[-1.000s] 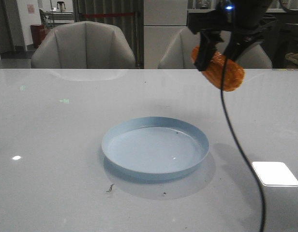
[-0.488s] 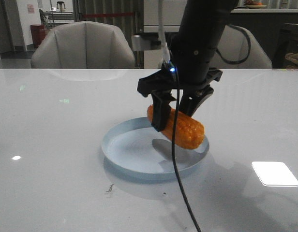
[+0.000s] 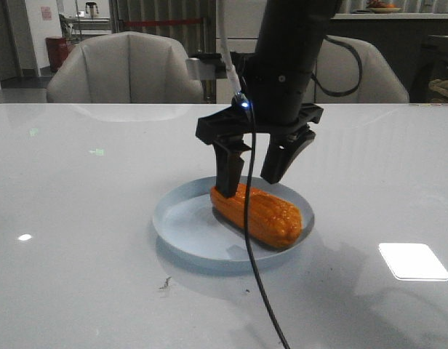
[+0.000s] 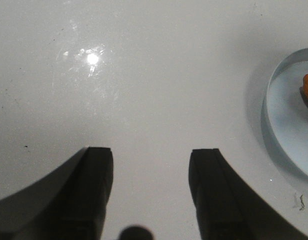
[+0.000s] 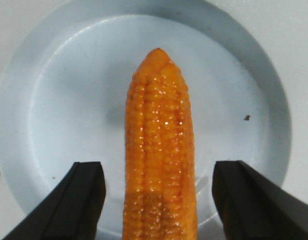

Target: Place corn on plate with both arms

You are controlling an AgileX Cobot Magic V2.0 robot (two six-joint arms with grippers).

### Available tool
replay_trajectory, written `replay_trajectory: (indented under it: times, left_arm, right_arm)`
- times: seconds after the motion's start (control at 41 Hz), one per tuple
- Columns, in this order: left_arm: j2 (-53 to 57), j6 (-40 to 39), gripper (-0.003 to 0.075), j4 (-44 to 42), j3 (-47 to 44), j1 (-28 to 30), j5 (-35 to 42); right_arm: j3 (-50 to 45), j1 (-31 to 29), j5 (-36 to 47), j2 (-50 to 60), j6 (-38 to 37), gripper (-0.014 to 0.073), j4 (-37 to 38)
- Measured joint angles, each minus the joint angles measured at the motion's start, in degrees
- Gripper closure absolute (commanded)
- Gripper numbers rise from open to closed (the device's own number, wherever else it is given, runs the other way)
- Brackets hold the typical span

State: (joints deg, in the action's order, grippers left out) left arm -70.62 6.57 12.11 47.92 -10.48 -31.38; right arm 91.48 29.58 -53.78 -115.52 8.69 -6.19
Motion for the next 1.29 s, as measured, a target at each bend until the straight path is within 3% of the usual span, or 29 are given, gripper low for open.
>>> replay_trajectory:
  times: [0.293,0.634,0.829,1.024,1.293]
  left_arm:
    - [0.00,0.00,0.0301,-0.25,-0.04,0.00,0.00]
    - [0.00,0.00,0.0301,-1.52,-0.04,0.00,0.23]
    - [0.00,0.00,0.0301,-2.58,-0.04,0.00,1.06]
    - [0.00,0.00,0.0301,-2.72,-0.04,0.00,1.04]
    - [0.00,0.00,0.0301,-2.76,-0.04,0.00,1.04]
  right_arm:
    - [8.53,-4.36,-4.84,5.09,-3.64,0.0032,0.00]
    - [5.94,-16.08,-7.31,21.78,-5.73,0.0032,0.00]
    - [-5.32,-24.18,-5.32,31.89,-6.55,0.0032,0.00]
    - [-24.20,-30.76,1.00,42.09,-6.80,0.0032,-0.90]
    - [-42.08,-32.41,11.81,51.07,-6.80,0.0032,-5.28]
